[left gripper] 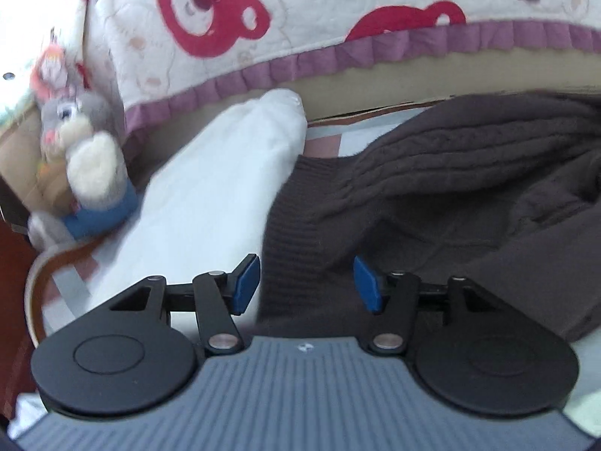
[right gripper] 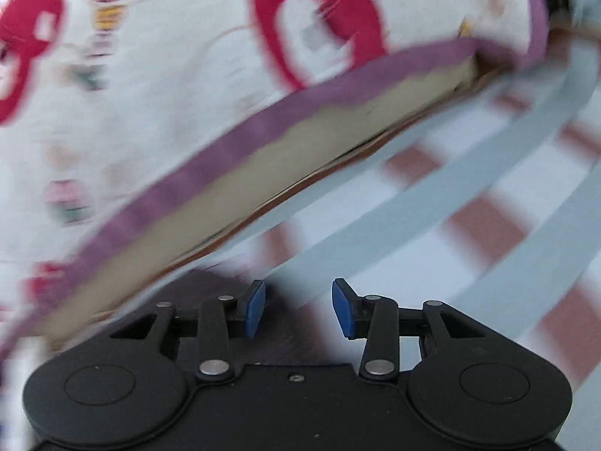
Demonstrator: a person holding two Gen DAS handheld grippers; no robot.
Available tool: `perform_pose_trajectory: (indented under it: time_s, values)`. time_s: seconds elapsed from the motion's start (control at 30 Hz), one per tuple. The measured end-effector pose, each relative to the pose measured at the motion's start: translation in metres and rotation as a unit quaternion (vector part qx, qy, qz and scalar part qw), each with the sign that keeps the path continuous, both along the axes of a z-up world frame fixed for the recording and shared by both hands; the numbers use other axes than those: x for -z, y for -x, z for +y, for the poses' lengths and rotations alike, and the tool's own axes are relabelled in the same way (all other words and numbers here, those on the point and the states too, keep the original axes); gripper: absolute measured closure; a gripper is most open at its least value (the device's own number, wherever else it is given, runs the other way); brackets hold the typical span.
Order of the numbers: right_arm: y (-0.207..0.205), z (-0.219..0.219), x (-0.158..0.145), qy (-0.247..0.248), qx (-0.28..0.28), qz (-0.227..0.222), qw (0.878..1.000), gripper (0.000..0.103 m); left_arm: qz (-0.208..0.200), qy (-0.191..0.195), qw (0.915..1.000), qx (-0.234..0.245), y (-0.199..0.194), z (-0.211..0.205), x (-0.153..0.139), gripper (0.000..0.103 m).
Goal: Fold clothes
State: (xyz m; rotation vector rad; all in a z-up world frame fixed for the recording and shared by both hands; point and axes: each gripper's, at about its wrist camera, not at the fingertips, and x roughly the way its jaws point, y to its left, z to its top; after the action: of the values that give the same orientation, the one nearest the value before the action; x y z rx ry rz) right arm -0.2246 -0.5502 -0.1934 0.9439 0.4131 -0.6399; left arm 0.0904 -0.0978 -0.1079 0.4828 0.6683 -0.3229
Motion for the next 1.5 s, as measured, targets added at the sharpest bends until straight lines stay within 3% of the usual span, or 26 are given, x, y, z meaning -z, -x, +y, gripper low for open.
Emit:
perform_pose_trajectory:
  time_s: [0.1,0.2,0.3,0.43,0.6,0.67,0.73,0.77,0.87,0.97,1.1,1.2,1.37,1.5]
  values:
    - [-0.016,0.055,0.026,-0.108,-0.067,-0.050,0.991,0.057,0.010,0.034,0.9989,-0.030,0.008,0.018,-0.003,0.047]
    - [-0.029,0.105,0.059,-0.183,-0.092,-0.044,0.978,0.057,0.019,0.069,0.9954,-0.064,0.018,0.039,-0.002,0.044]
    - [-0.042,0.140,0.078,-0.177,-0.106,-0.016,0.978,0.055,0.038,0.103,0.9896,-0.093,0.025,0.063,0.004,0.044]
    - [-0.058,0.156,0.081,-0.139,-0.130,-0.028,0.981,0.055,0.061,0.134,0.9826,-0.114,0.035,0.088,0.015,0.044]
    - [-0.075,0.165,0.089,-0.130,-0.096,-0.001,0.987,0.054,0.138,0.206,0.9583,-0.142,0.035,0.109,0.034,0.044]
    - [-0.081,0.169,0.093,-0.131,-0.086,-0.026,0.987,0.052,0.160,0.230,0.9483,-0.149,0.032,0.118,0.039,0.044]
    - [-0.085,0.168,0.097,-0.133,-0.080,-0.055,0.986,0.091,0.164,0.242,0.9432,-0.158,0.031,0.127,0.041,0.044]
    - [-0.086,0.166,0.098,-0.131,-0.074,-0.065,0.986,0.091,0.164,0.246,0.9415,-0.162,0.031,0.131,0.041,0.044]
    - [-0.083,0.165,0.068,-0.049,-0.083,-0.051,0.994,0.092,0.155,0.261,0.9368,-0.174,0.031,0.141,0.036,0.044]
    - [-0.069,0.162,0.020,0.045,-0.099,-0.049,0.993,0.094,0.144,0.278,0.9317,-0.185,0.033,0.150,0.031,0.044]
    - [-0.037,0.141,-0.028,0.128,-0.069,-0.036,0.989,0.095,0.140,0.301,0.9240,-0.190,0.037,0.153,0.022,0.043]
    - [-0.012,0.123,-0.047,0.182,-0.030,0.006,0.983,0.095,0.146,0.306,0.9240,-0.177,0.041,0.146,0.019,0.041]
    - [0.035,0.090,-0.063,0.213,0.080,0.053,0.972,0.095,0.155,0.297,0.9317,-0.140,0.052,0.127,0.014,0.041]
    - [0.061,0.065,-0.062,0.191,0.117,0.082,0.971,0.095,0.161,0.297,0.9342,-0.114,0.054,0.108,0.013,0.039]
